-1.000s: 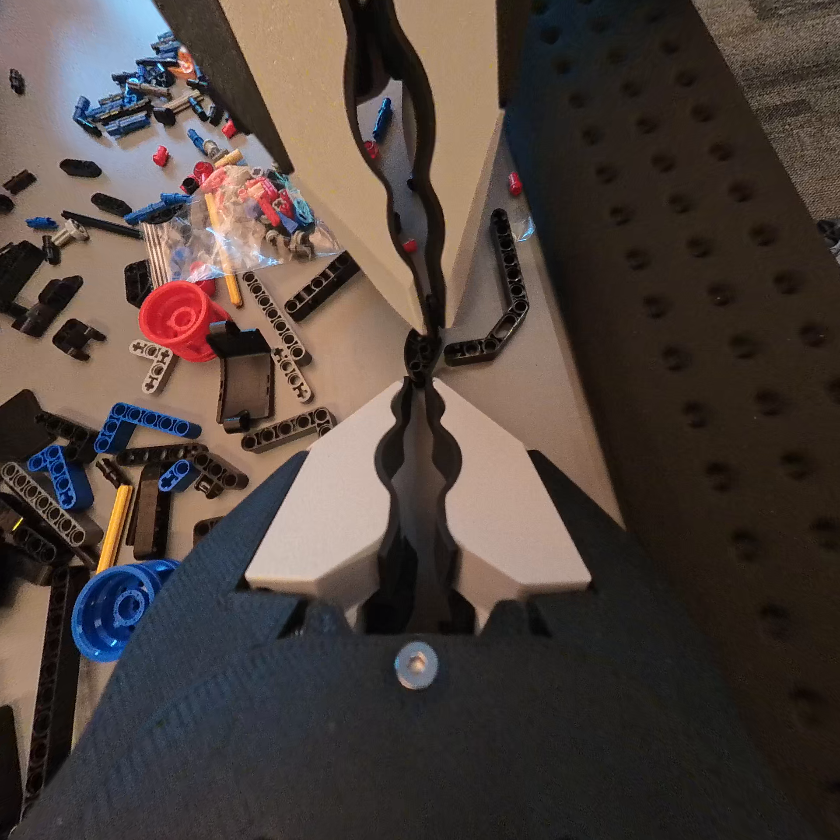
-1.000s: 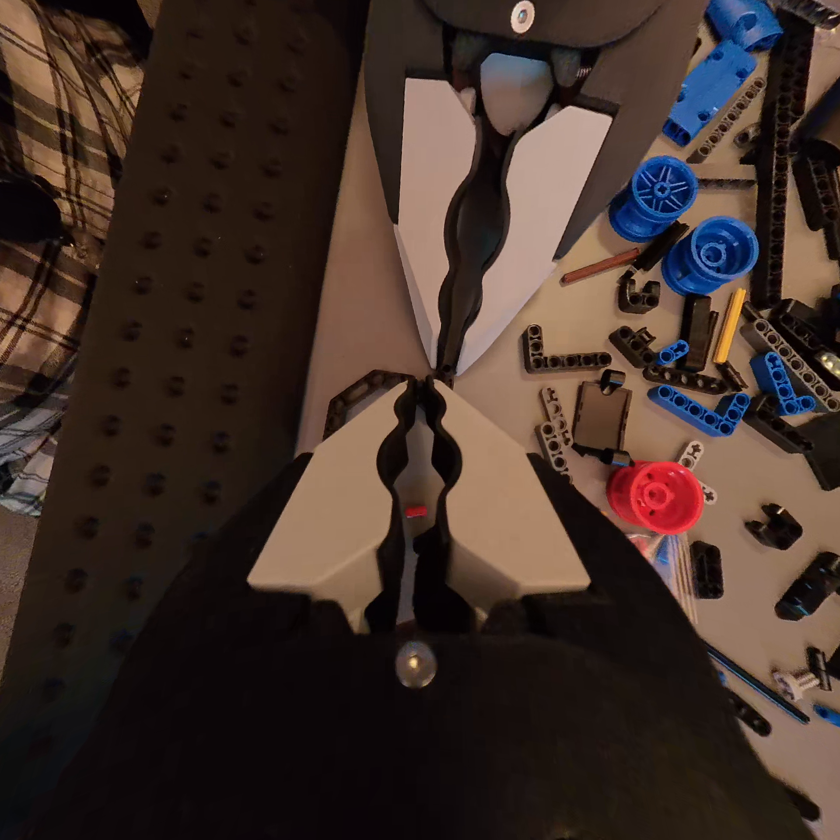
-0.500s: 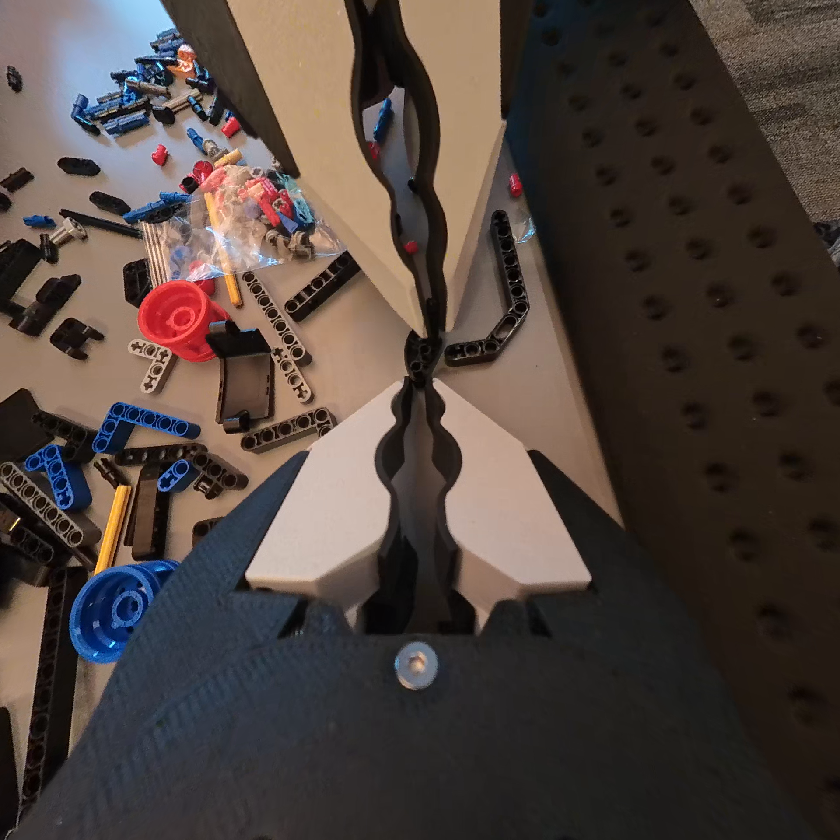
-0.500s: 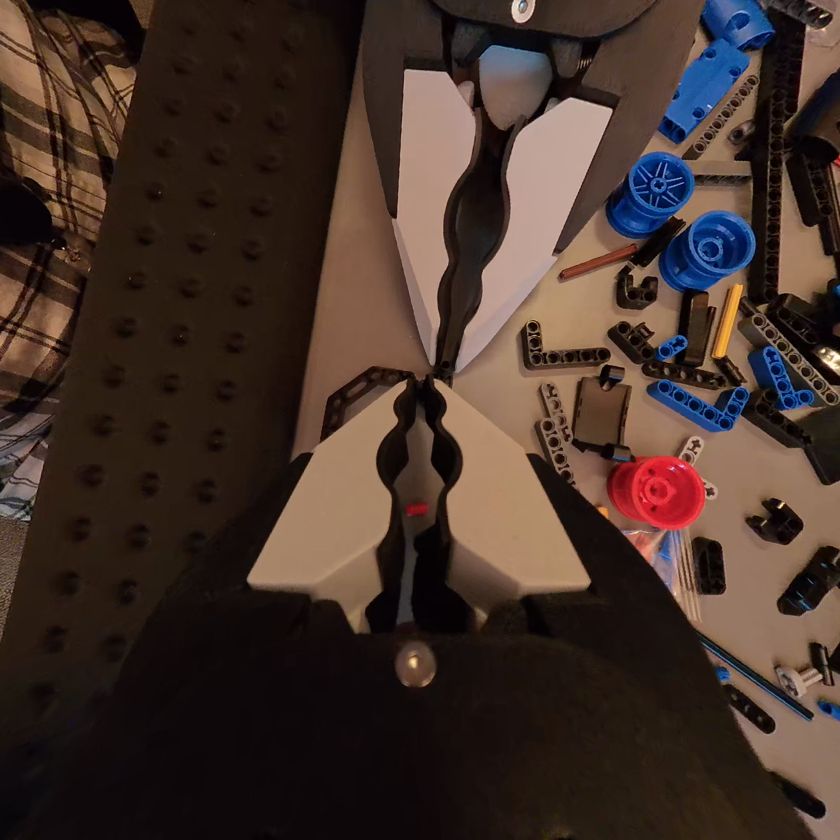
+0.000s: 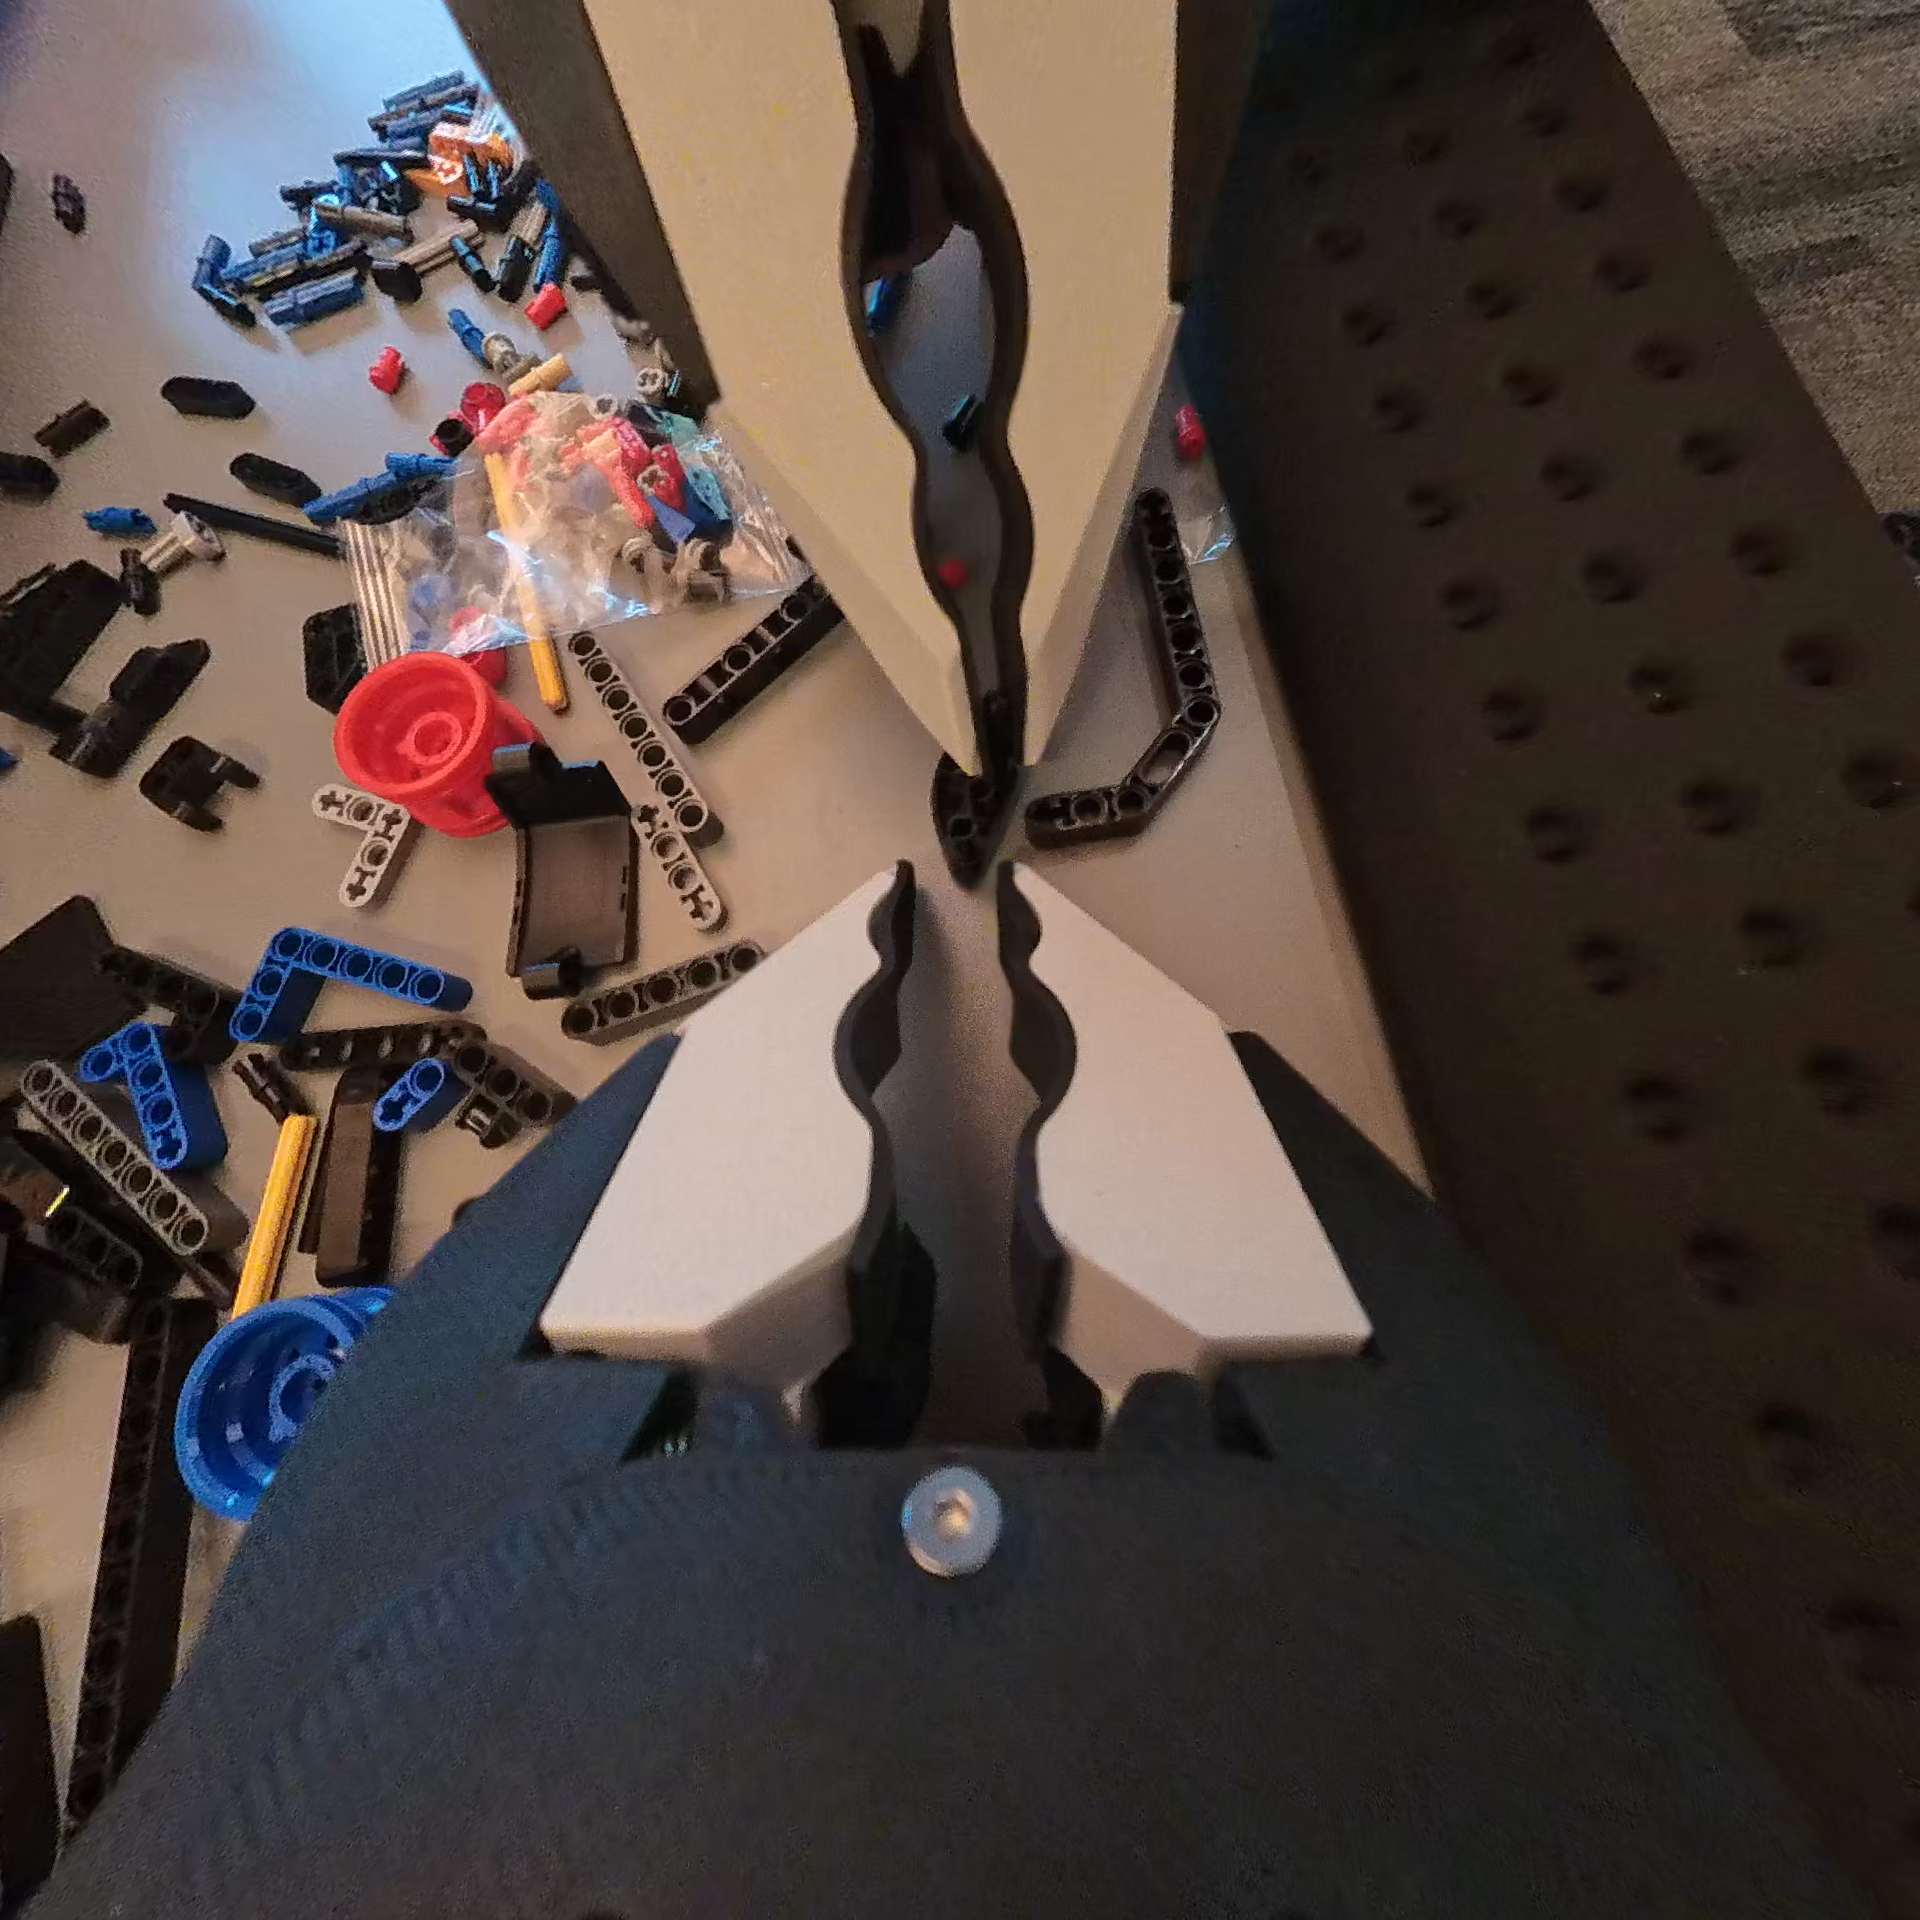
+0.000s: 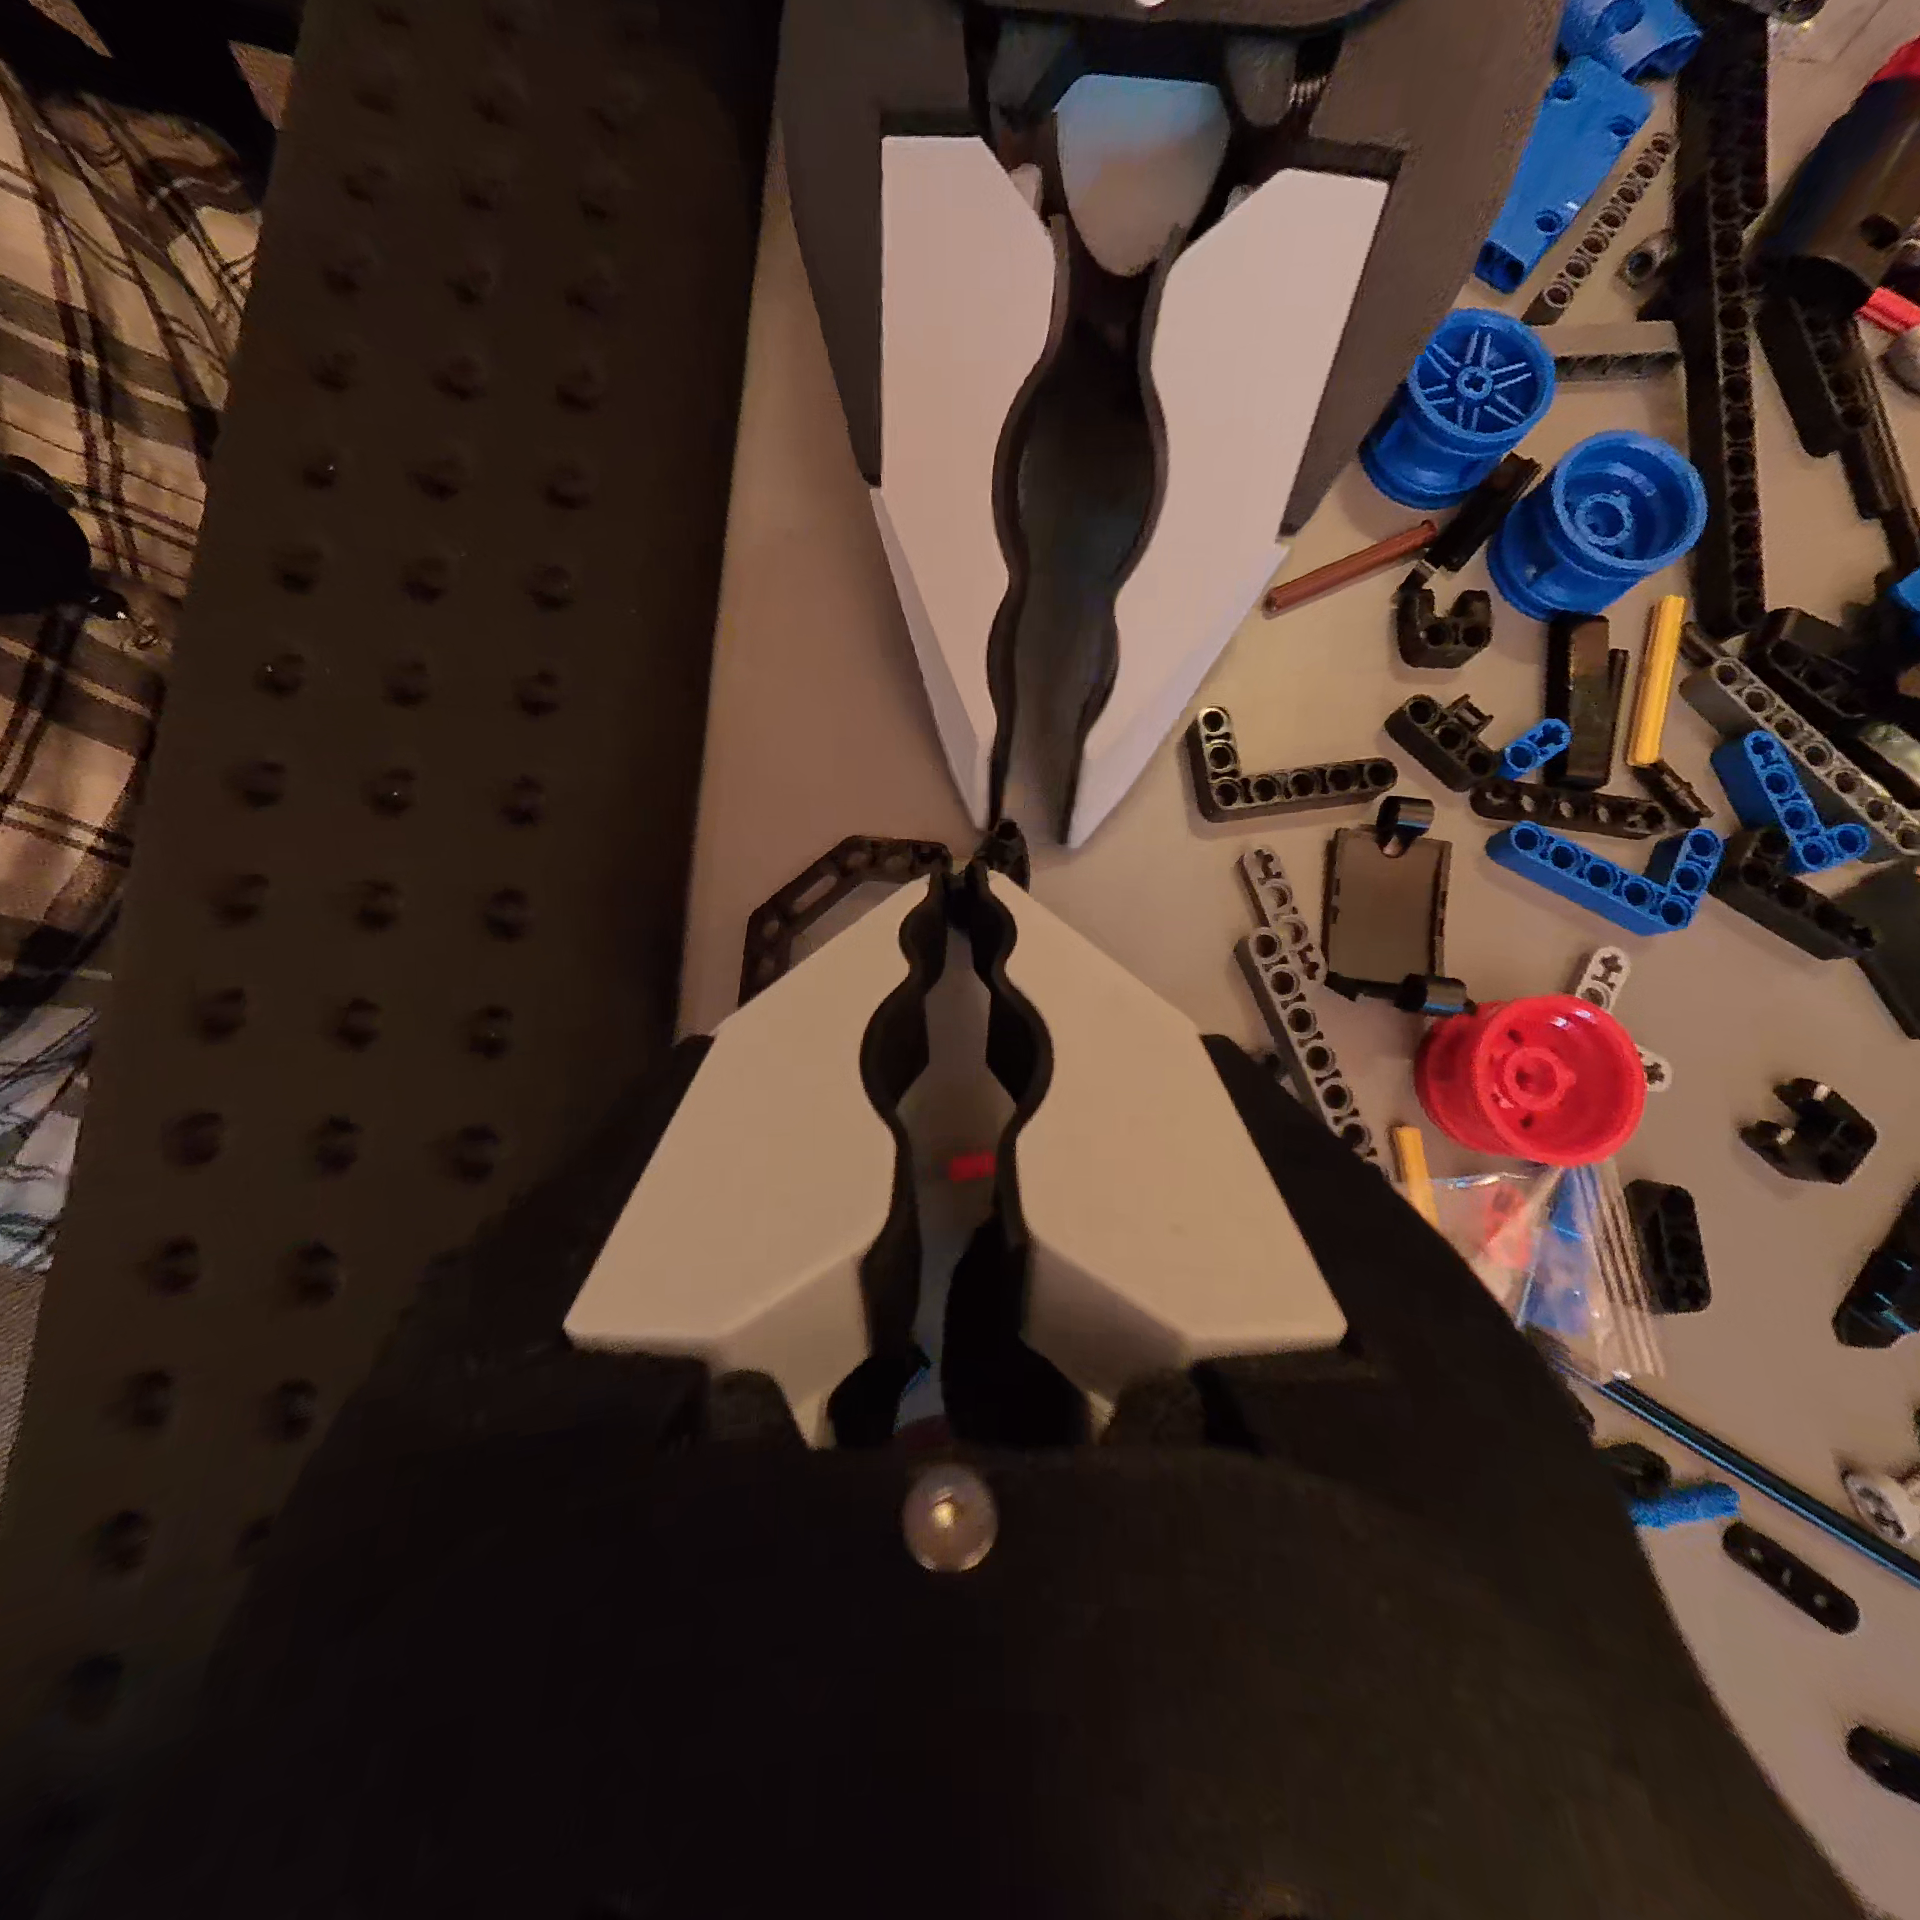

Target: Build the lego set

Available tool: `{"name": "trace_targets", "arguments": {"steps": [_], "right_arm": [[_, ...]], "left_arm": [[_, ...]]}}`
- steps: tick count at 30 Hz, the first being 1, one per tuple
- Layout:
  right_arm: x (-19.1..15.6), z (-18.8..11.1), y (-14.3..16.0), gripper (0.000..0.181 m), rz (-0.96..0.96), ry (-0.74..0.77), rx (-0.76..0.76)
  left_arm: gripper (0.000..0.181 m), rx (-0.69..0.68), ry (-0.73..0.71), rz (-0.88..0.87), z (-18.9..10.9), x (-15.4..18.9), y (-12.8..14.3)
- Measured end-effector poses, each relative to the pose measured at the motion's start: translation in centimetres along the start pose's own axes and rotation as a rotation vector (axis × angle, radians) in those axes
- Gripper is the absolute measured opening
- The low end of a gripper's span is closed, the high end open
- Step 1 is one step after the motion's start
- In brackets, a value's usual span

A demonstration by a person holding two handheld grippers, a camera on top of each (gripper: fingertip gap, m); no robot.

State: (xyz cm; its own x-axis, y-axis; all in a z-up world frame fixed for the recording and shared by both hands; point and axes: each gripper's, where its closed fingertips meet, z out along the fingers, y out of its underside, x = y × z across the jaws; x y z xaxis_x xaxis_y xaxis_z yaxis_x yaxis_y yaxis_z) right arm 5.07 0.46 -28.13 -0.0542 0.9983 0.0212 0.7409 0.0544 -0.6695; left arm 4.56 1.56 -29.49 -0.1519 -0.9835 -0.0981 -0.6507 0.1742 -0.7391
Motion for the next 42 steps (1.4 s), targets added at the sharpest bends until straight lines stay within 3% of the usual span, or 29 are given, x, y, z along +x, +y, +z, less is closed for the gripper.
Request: {"name": "trace_targets", "arguments": {"steps": [7,14,19,27,32,38,42], "right_arm": [[0.5,-0.8,-2.0,0.002,-0.068,0.101,0.029],[2.1,-2.2,-3.0,0.003,-0.042,0.228,0.102],[3.6,-5.4,-5.0,0.022,0.094,0.311,0.311],[4.0,-5.3,-5.1,0.049,0.301,0.214,0.476],[3.8,-4.2,-5.3,0.044,0.318,0.185,0.481],[4.3,-4.6,-5.7,0.023,0.246,0.257,0.497],[4.2,-4.7,-5.6,0.029,0.257,0.245,0.511]], "left_arm": [[0.007,0.017,-0.042,0.040,-0.1,-0.4,-0.3],[0.006,0.069,-0.172,0.079,-1.3,-2.4,-1.4],[0.005,0.078,-0.310,0.146,-2.3,-3.9,-2.1],[0.005,0.125,-0.450,0.205,-3.9,-5.2,-3.5],[0.005,0.110,-0.515,0.275,-4.2,-5.4,-4.0],[0.005,0.125,-0.554,0.313,-4.6,-5.4,-4.6],[0.005,0.126,-0.594,0.341,-4.9,-5.6,-4.9]]}}
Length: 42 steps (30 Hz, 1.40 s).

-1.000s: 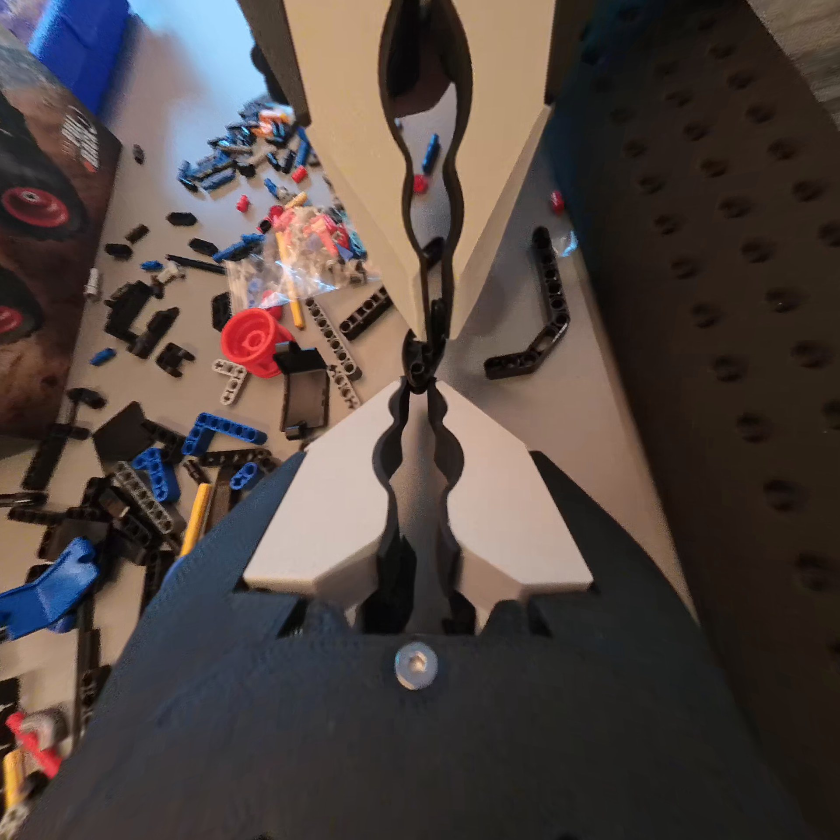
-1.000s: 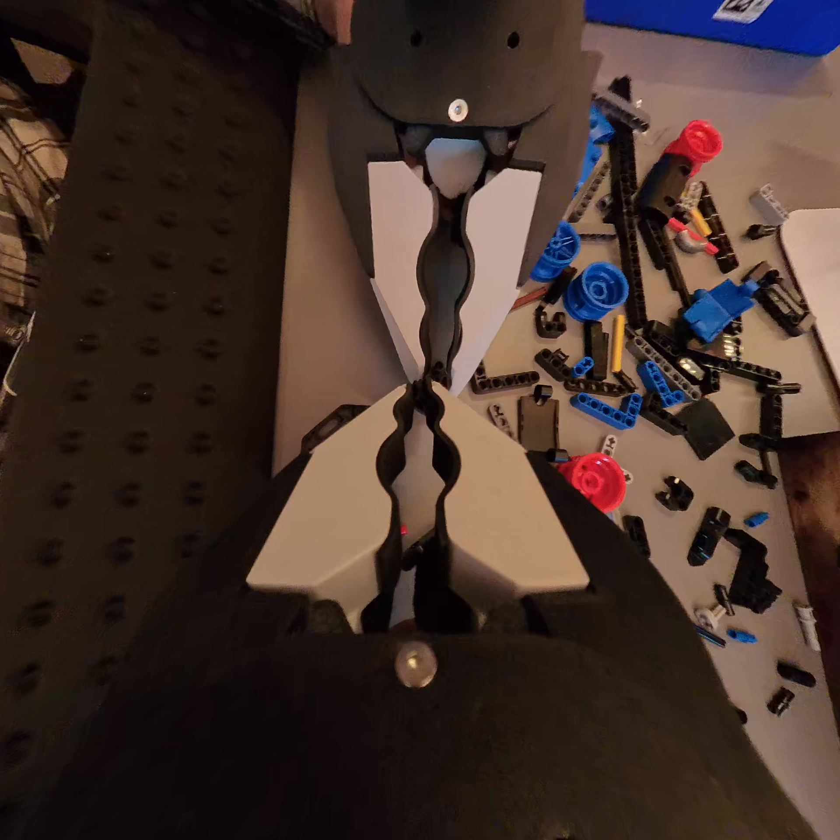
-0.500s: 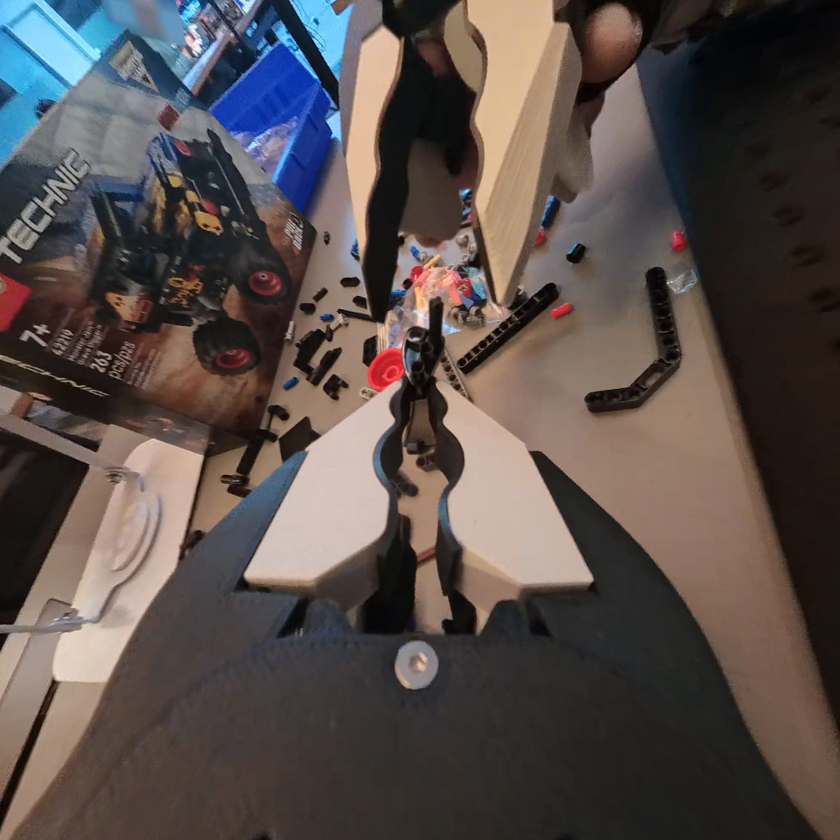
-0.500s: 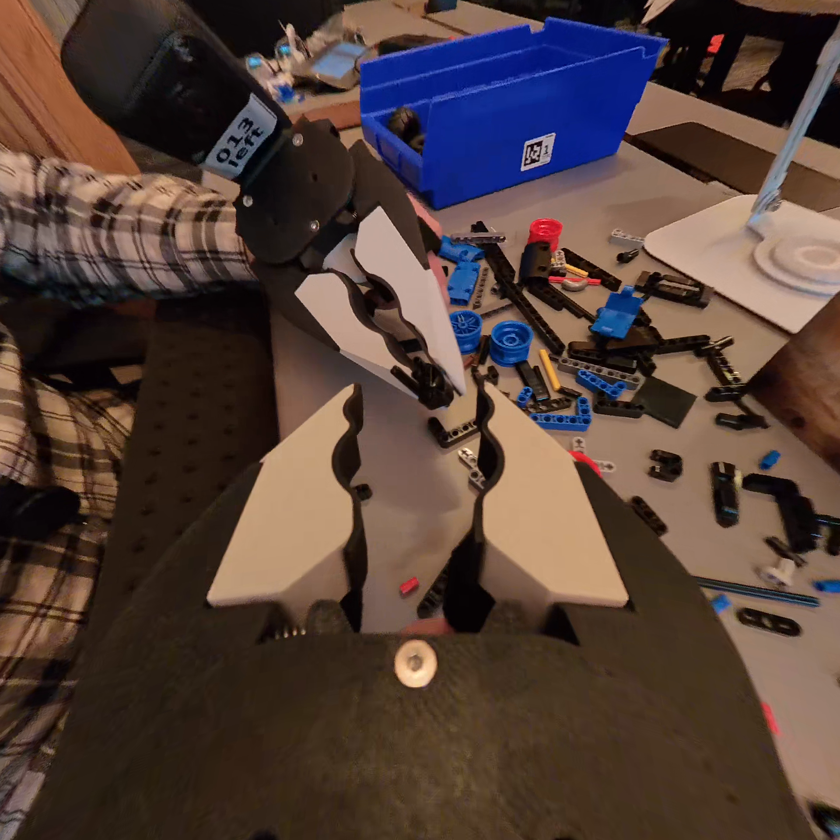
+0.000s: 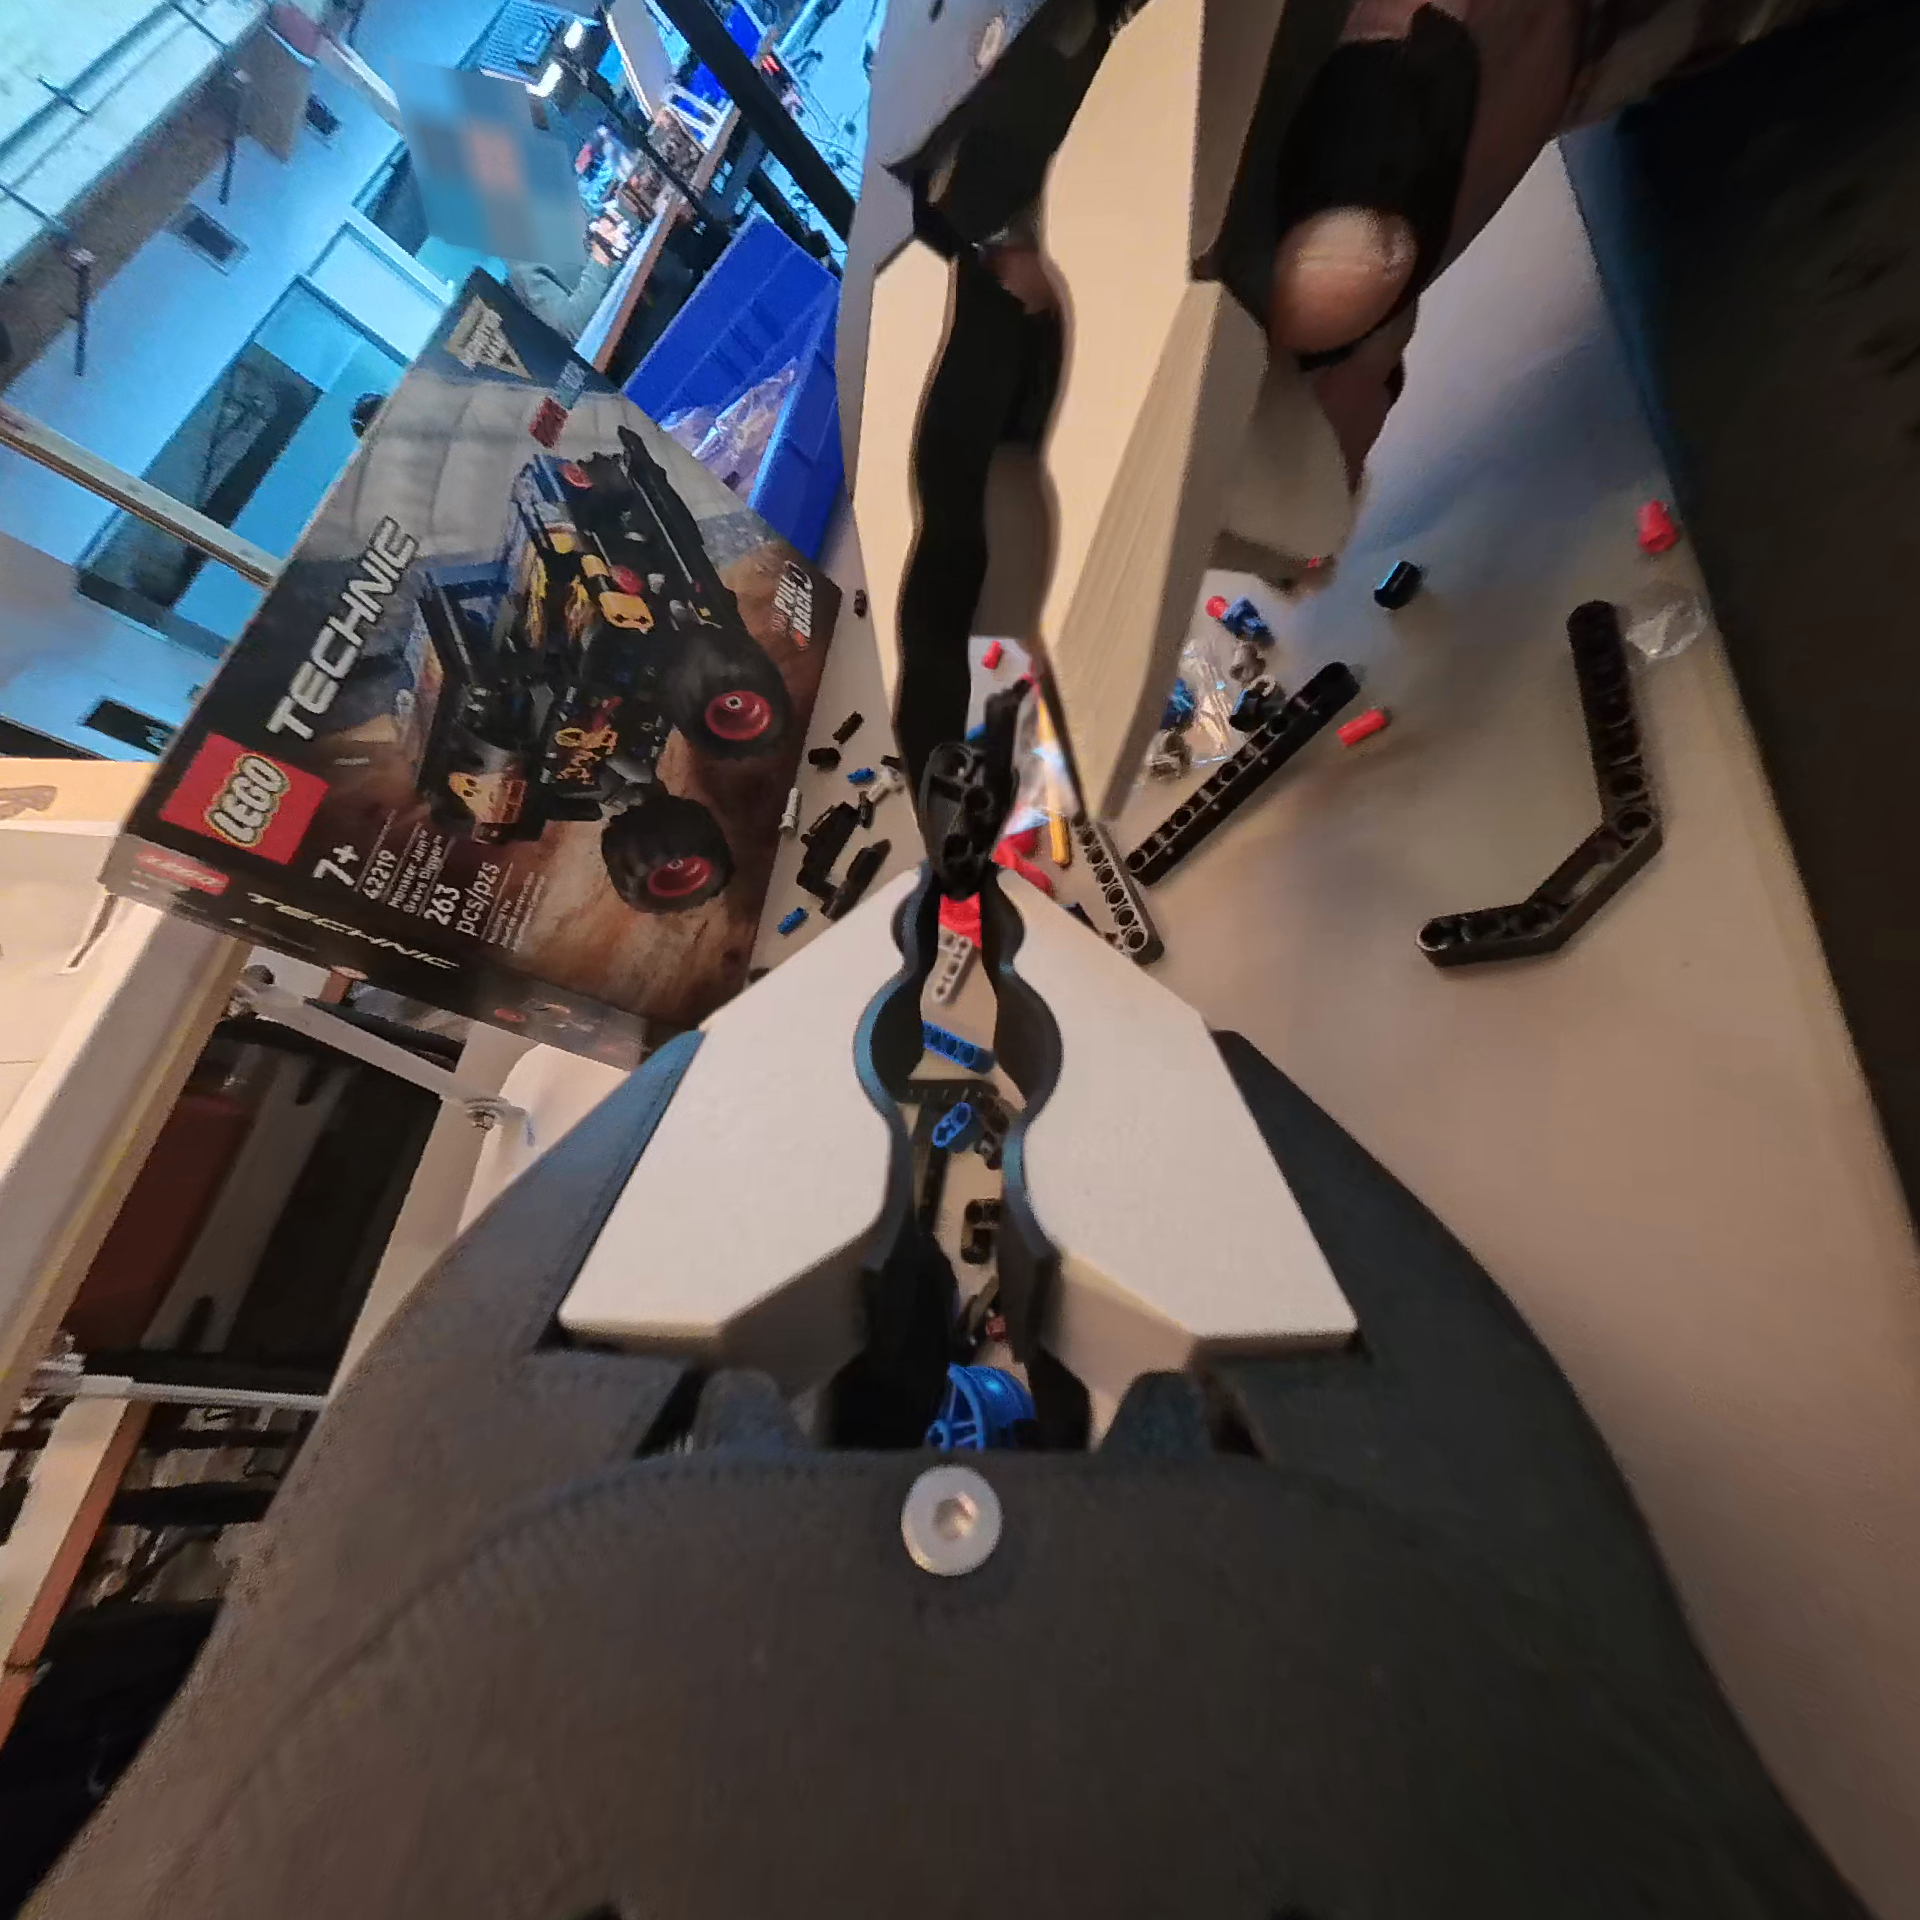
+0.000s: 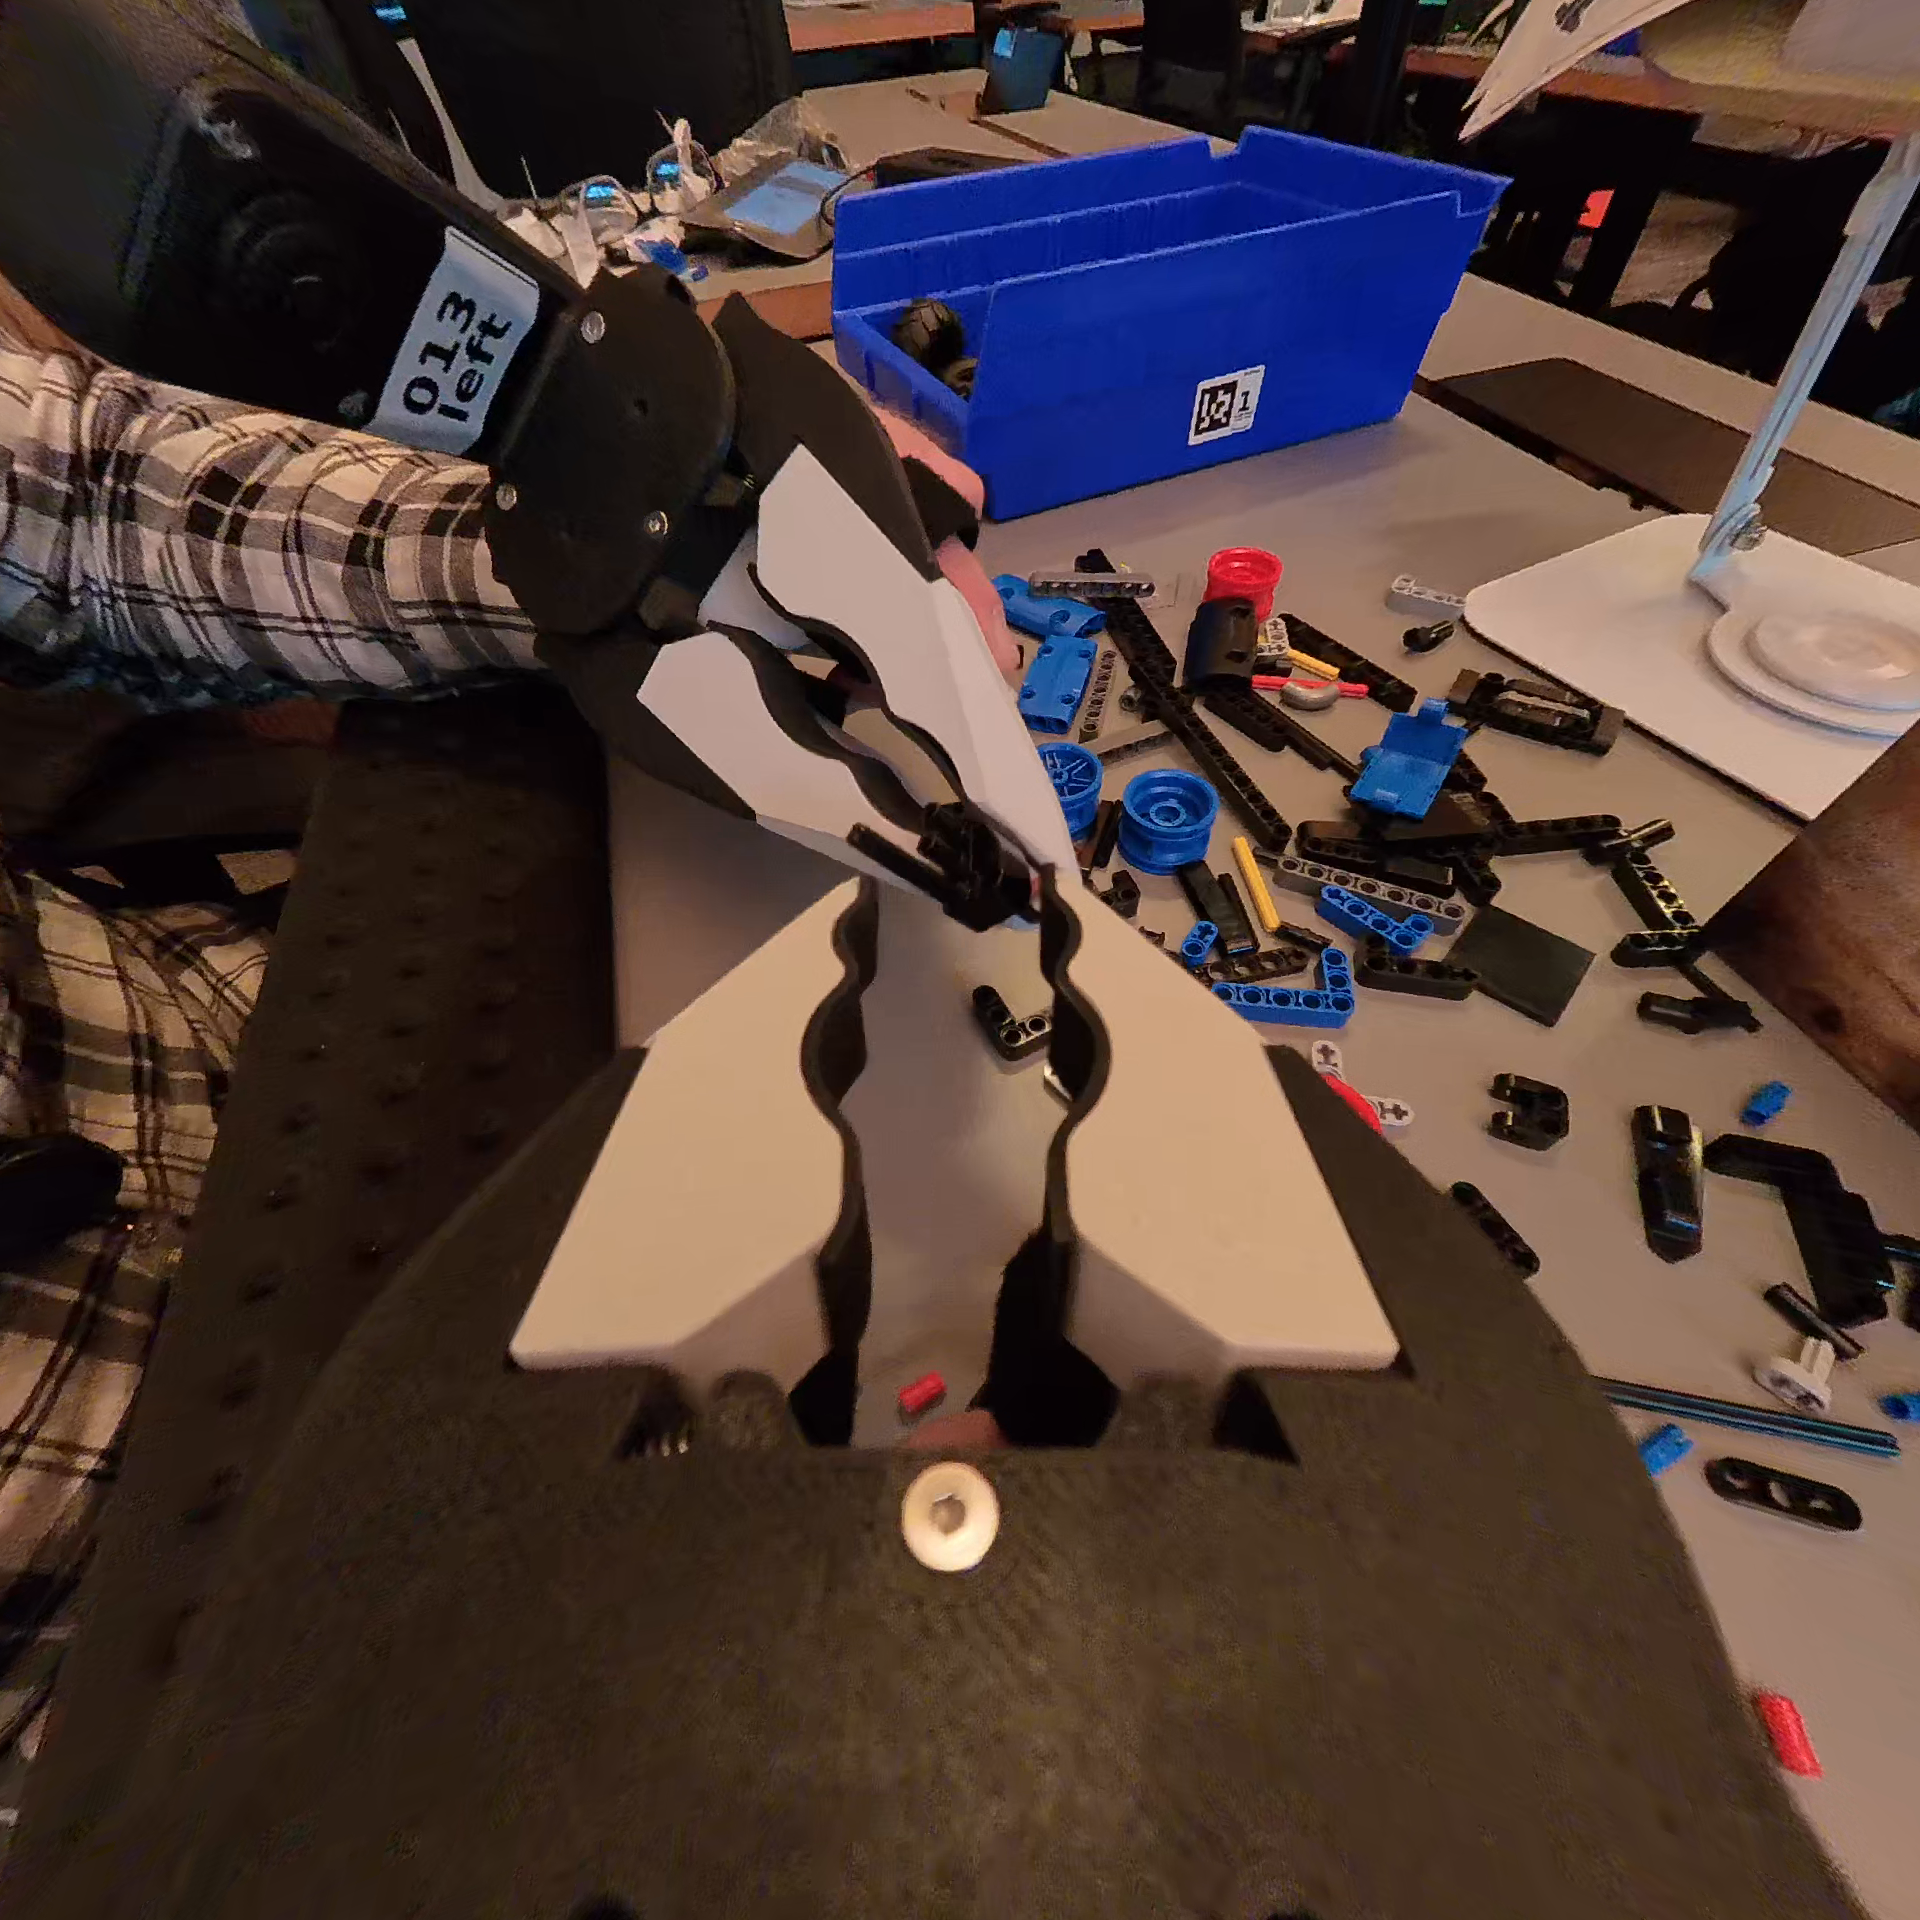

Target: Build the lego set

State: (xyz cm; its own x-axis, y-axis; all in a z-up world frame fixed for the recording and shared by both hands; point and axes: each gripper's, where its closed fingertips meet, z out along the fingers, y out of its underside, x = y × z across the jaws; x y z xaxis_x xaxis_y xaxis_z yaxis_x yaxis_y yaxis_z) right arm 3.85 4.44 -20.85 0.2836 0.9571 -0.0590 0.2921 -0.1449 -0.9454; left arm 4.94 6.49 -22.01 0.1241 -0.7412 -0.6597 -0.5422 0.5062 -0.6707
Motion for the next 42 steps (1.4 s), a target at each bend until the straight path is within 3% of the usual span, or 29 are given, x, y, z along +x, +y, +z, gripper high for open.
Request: {"name": "trace_targets", "arguments": {"steps": [4,19,22,35,36,37,42], "right_arm": [[-0.6,-0.4,-0.6,0.040,0.009,-0.037,0.039],[-1.1,-0.9,-1.9,0.042,0.080,-0.094,0.122],[-1.0,-1.1,-2.0,0.033,0.087,-0.093,0.136],[-0.7,-0.9,-1.5,0.031,0.020,-0.058,0.101],[-0.5,-1.0,-1.5,0.030,0.013,-0.045,0.101],[-0.2,-1.0,-1.4,0.018,0.007,-0.026,0.099],[-0.2,-1.1,-1.7,0.018,-0.003,-0.014,0.110]], "left_arm": [[0.005,0.000,-0.045,0.029,-0.2,-0.6,-0.2],[0.005,-0.050,-0.182,0.241,-0.5,-1.2,-1.0],[0.004,-0.056,-0.200,0.267,-0.5,-1.3,-1.2],[0.004,-0.105,-0.236,0.317,-0.5,-1.4,-1.0],[0.003,-0.089,-0.225,0.313,-0.5,-1.1,-1.2],[0.004,-0.096,-0.230,0.311,-0.5,-1.2,-1.2],[0.004,-0.093,-0.238,0.315,-0.6,-1.3,-1.3]]}}
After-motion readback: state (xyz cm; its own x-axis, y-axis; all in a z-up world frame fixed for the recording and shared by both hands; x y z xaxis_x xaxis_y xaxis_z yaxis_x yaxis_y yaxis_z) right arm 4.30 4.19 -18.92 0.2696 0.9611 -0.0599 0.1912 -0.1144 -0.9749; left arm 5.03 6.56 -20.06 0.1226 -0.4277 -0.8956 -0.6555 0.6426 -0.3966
